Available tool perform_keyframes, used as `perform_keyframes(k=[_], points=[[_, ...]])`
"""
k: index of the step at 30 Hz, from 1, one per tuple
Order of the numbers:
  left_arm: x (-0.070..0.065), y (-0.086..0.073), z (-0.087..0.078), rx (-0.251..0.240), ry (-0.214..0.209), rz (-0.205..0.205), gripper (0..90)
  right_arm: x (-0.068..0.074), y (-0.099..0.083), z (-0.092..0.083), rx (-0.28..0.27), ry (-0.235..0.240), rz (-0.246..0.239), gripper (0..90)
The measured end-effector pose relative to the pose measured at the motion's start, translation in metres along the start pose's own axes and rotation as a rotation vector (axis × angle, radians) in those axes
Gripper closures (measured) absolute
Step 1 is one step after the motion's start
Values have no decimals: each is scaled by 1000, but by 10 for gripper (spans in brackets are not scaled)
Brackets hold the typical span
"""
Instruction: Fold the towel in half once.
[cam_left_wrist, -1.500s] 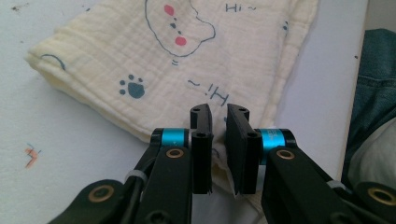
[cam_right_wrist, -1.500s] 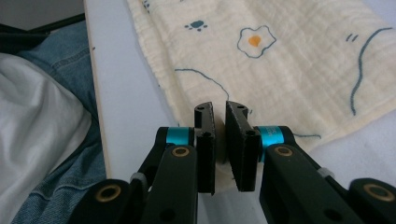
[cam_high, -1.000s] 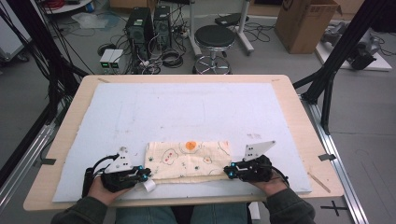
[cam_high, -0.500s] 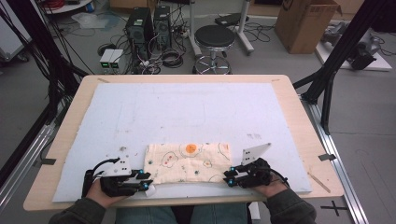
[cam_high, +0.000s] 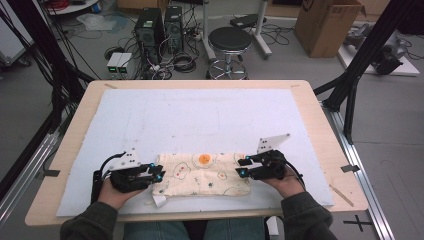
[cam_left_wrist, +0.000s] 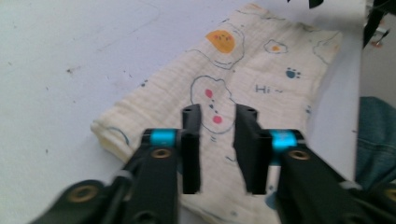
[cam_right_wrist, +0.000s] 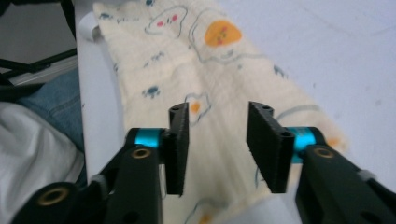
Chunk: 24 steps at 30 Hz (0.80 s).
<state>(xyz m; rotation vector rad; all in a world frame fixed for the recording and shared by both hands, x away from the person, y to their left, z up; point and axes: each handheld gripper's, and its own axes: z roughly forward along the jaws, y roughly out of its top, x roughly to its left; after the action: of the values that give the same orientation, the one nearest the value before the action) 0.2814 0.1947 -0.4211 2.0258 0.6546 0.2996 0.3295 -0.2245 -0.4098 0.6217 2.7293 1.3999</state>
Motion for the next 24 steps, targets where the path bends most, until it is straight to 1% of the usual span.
perform_keyframes(k=[1, 2, 4, 5, 7, 8, 10, 11, 12, 14, 16, 19, 21, 22, 24], points=[[2, 2, 5, 14, 6, 5, 820, -2, 4, 4, 0, -17, -10, 715], [5, 4, 11, 15, 23, -1, 834, -5, 8, 7, -2, -19, -11, 770], [9, 6, 18, 14, 54, -14, 852, -10, 15, 17, -1, -38, -2, 810], [12, 7, 21, 16, 65, -20, 857, -12, 19, 22, 9, -43, 3, 819], [17, 8, 26, 41, 93, -21, 858, -17, 23, 33, 15, -51, 6, 823], [19, 9, 28, 48, 102, -31, 859, -19, 24, 38, 22, -50, 12, 823], [23, 9, 33, 71, 128, -44, 859, -22, 25, 49, 46, -59, 15, 823], [25, 8, 34, 86, 132, -51, 859, -23, 25, 53, 63, -68, 23, 822], [26, 7, 36, 100, 136, -50, 859, -25, 24, 56, 79, -78, 15, 821], [28, 5, 39, 139, 147, -38, 860, -27, 22, 58, 105, -93, 26, 820], [27, 3, 40, 156, 148, -37, 860, -28, 20, 56, 104, -103, 31, 823], [27, 2, 40, 150, 150, -45, 861, -31, 15, 55, 113, -122, 33, 831], [28, 2, 40, 150, 150, -36, 860, -32, 12, 53, 116, -121, 56, 831], [28, 1, 39, 153, 146, -30, 859, -32, 11, 52, 115, -128, 57, 831], [28, 1, 39, 151, 145, -37, 859, -30, 9, 50, 118, -135, 58, 834]])
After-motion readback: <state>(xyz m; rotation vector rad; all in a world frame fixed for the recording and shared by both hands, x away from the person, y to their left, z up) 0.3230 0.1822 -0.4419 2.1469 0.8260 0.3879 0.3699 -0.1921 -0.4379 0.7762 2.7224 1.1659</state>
